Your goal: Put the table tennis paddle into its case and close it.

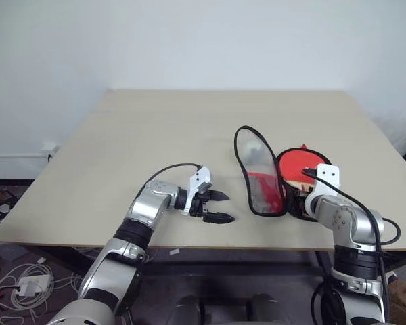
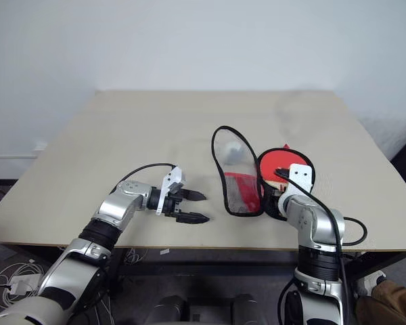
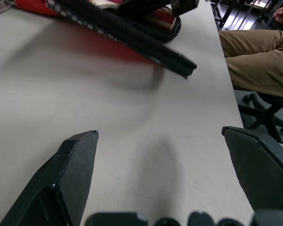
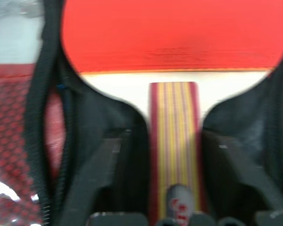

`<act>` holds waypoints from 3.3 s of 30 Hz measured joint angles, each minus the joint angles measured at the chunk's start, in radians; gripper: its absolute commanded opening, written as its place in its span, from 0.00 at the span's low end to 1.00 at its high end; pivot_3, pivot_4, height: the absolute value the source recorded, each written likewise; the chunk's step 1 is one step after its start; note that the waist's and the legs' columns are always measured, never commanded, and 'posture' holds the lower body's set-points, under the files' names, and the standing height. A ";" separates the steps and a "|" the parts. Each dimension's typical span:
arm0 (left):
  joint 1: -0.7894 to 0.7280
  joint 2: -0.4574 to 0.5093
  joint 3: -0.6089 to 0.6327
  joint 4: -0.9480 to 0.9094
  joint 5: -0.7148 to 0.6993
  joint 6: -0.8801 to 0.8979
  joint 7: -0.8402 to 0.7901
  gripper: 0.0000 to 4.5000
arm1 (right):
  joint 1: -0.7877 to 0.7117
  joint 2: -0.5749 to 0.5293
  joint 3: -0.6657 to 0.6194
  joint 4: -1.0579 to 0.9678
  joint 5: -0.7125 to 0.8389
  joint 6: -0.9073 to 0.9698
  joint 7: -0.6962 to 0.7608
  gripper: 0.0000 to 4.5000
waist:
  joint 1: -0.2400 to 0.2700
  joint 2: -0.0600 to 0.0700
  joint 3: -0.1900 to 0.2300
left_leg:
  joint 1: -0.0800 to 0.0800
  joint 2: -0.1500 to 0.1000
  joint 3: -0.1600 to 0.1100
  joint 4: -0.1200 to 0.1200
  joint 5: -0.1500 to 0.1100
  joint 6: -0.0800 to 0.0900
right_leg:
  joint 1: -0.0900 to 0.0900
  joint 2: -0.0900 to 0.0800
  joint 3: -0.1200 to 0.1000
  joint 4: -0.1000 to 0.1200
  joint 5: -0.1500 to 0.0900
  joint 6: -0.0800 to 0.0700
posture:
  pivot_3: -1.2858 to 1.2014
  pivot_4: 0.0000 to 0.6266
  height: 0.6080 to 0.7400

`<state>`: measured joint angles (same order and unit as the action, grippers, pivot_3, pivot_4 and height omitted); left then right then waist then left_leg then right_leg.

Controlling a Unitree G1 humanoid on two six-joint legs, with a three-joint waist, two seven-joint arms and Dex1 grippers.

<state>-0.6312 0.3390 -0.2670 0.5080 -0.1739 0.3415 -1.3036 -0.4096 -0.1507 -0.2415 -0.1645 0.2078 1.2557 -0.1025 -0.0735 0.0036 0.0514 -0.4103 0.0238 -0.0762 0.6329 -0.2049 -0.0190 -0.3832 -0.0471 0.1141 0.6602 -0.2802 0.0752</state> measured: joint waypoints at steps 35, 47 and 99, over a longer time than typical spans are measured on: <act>-0.486 -0.499 0.179 0.623 -0.014 -0.125 0.167 1.00 | -0.077 -0.016 -0.249 -0.237 -0.062 -0.282 -0.085 0.99 | 0.020 -0.001 0.001 | -0.001 -0.005 0.002 -0.002 0.001 0.003 | -0.003 -0.002 0.006 -0.001 0.000 0.005 | 0.52 0.00 1.00; -0.485 -0.500 0.265 0.704 -0.045 0.166 0.446 1.00 | 0.010 0.003 -0.349 -0.230 -0.071 -0.366 -0.165 0.99 | 0.020 0.000 0.000 | -0.001 -0.007 0.003 -0.002 0.001 0.003 | -0.004 -0.003 0.008 0.000 0.000 0.006 | 0.52 0.00 1.00; -0.172 0.006 -0.025 0.157 0.064 -0.183 -0.030 1.00 | 0.151 0.043 0.179 -0.186 -0.062 -0.072 0.038 0.99 | 0.002 -0.006 -0.003 | -0.001 -0.007 0.001 -0.002 0.003 0.001 | -0.002 -0.003 0.007 -0.001 0.001 0.005 | 0.52 0.00 1.00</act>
<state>-0.8032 0.3450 -0.2921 0.6654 -0.1100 0.1587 -1.3332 -0.2582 -0.1075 -0.0623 -0.3503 0.1454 1.1836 -0.0643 -0.0717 -0.0025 0.0487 -0.4114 0.0172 -0.0750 0.6307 -0.2017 -0.0184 -0.3854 -0.0498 0.1211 0.6595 -0.2795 0.0806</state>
